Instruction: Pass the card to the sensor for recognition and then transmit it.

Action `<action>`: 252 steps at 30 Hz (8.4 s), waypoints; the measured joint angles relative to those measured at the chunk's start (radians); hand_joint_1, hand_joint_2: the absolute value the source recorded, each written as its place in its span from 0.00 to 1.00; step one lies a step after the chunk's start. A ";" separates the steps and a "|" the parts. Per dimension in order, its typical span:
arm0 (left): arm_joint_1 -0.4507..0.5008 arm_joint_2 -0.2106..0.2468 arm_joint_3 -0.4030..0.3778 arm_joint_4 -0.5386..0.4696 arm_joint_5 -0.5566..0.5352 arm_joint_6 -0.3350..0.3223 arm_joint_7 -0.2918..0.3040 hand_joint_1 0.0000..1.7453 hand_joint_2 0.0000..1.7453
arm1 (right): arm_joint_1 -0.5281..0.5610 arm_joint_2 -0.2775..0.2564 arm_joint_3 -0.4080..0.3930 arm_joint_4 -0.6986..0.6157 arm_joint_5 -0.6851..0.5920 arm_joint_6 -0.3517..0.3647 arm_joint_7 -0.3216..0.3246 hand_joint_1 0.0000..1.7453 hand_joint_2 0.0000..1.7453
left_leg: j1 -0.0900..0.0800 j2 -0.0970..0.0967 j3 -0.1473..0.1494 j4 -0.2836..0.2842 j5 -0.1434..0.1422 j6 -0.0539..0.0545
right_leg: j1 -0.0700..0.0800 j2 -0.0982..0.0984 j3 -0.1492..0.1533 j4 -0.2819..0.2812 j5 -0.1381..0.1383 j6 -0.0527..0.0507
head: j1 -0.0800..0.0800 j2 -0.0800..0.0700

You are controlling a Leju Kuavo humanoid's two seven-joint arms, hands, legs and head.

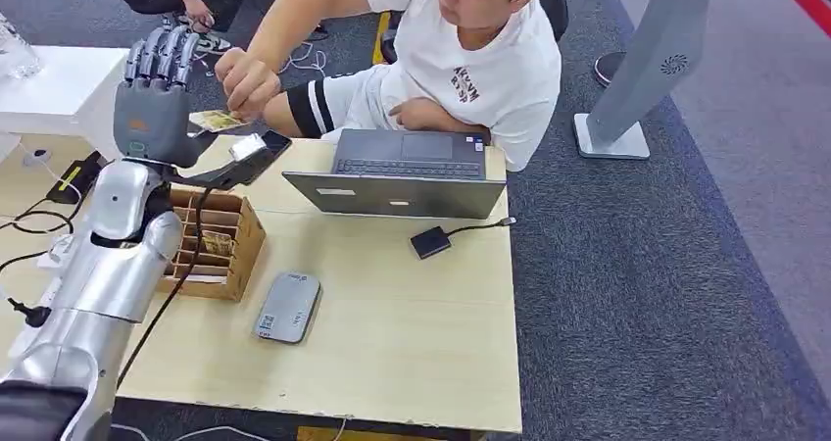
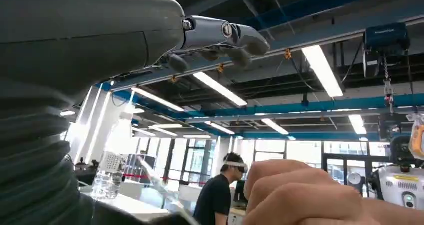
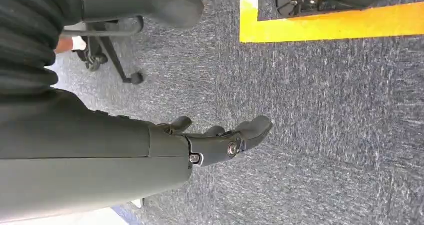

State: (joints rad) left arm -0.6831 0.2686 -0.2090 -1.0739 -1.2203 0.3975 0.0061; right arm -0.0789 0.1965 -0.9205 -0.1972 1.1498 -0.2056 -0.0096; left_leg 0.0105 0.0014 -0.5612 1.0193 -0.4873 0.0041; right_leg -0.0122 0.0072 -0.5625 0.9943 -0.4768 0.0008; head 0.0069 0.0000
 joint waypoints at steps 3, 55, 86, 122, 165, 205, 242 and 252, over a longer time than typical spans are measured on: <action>-0.004 0.005 -0.009 0.013 0.002 0.005 0.000 1.00 1.00 | 0.000 0.000 0.000 0.001 0.000 0.000 0.003 0.00 1.00 | 0.000 0.000 0.000 0.000 0.000 0.000 | 0.000 0.000 0.000 0.000 0.000 0.000 | 0.000 0.000; 0.542 0.021 -0.119 -0.465 0.024 -0.231 0.067 1.00 1.00 | 0.017 0.037 -0.027 -0.005 -0.066 -0.037 0.003 0.00 1.00 | 0.000 0.000 -0.001 0.000 -0.001 0.001 | 0.000 0.001 -0.001 0.000 -0.001 0.000 | 0.000 0.000; 0.531 0.064 -0.240 -0.279 0.041 -0.420 0.151 1.00 1.00 | 0.018 0.047 -0.039 -0.016 -0.036 -0.054 0.026 0.00 1.00 | 0.000 0.000 -0.001 0.000 -0.001 0.001 | 0.000 0.001 -0.001 0.000 -0.001 0.000 | 0.000 0.000; 0.439 0.056 -0.177 -0.361 0.069 -0.196 0.159 1.00 1.00 | 0.022 0.047 -0.042 -0.020 -0.003 -0.041 0.021 0.00 1.00 | 0.000 -0.001 0.001 0.000 0.001 0.000 | 0.000 -0.001 0.001 0.000 0.000 0.000 | 0.000 0.000; -0.058 0.138 -0.054 0.168 0.072 -0.127 0.097 1.00 1.00 | 0.016 0.038 -0.023 -0.017 0.038 -0.002 0.006 0.00 1.00 | 0.000 -0.001 -0.001 0.000 0.002 -0.001 | 0.000 -0.001 0.000 0.001 0.001 -0.001 | 0.000 0.000; 0.571 0.212 -0.022 -0.515 0.080 -0.148 0.054 0.00 1.00 | 0.029 0.040 -0.037 -0.014 -0.004 -0.034 0.027 0.00 1.00 | 0.001 0.001 -0.002 0.000 0.000 -0.002 | 0.000 0.001 -0.002 0.001 0.000 -0.001 | 0.000 0.000; 0.778 0.221 0.133 -0.450 0.088 -0.299 0.167 0.00 1.00 | 0.029 0.055 -0.055 -0.020 0.021 -0.047 0.021 0.00 1.00 | 0.001 0.000 -0.002 0.000 0.000 -0.001 | 0.000 -0.001 -0.002 0.001 0.000 -0.001 | 0.000 0.000; 0.778 0.192 0.188 -0.407 0.083 -0.287 0.167 0.00 1.00 | 0.029 0.055 -0.055 -0.021 0.027 -0.040 0.016 0.00 1.00 | 0.001 0.000 -0.003 0.000 0.000 -0.001 | 0.000 -0.001 -0.002 0.001 0.000 -0.001 | 0.000 0.000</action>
State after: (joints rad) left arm 0.0954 0.4608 -0.0206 -1.4809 -1.1372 0.1103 0.1736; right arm -0.0495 0.2514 -0.9754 -0.2182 1.1772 -0.2453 0.0061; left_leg 0.0111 0.0010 -0.5639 1.0189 -0.4869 0.0028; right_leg -0.0120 0.0065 -0.5643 0.9951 -0.4773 0.0000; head 0.0073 0.0000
